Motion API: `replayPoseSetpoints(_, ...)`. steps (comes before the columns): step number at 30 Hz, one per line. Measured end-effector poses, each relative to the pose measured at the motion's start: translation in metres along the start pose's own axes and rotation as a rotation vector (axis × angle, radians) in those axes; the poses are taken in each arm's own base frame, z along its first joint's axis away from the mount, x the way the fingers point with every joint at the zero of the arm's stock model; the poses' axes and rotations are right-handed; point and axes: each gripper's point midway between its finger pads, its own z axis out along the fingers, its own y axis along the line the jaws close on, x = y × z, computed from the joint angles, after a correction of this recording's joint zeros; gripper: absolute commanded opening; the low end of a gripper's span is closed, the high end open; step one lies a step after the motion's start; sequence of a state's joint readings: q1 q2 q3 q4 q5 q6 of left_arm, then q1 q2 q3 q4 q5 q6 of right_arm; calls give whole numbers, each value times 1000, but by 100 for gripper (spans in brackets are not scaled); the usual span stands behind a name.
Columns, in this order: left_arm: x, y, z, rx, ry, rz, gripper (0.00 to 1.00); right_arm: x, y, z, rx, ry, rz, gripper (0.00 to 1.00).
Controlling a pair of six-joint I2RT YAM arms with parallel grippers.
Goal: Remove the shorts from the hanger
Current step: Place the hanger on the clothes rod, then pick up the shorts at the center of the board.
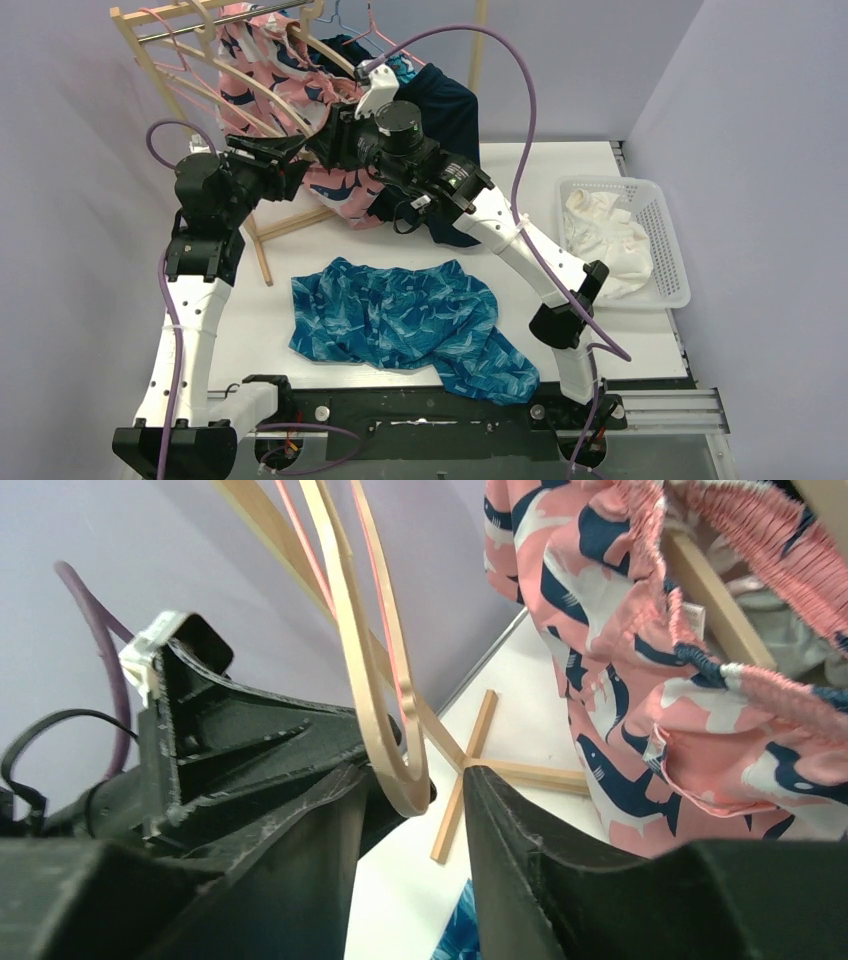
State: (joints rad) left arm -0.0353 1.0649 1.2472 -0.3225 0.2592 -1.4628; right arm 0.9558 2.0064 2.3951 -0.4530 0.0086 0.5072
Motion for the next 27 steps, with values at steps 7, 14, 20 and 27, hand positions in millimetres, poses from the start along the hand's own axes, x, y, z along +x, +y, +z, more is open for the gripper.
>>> replayPoseSetpoints(7,6,1,-16,40,4,13,62,24,-6,5,0,56,-2,52)
replayPoseSetpoints(14,15,-17,-52,128,-5,109,69,30,-14,-17,20,75,-24,65)
replayPoseSetpoints(20,18,-25,-82,173,-41,206,69,4,-13,-59,24,14,-49,66)
replayPoseSetpoints(27,33,-9,-105,186,1,434,69,31,-36,-99,51,22,-75,67)
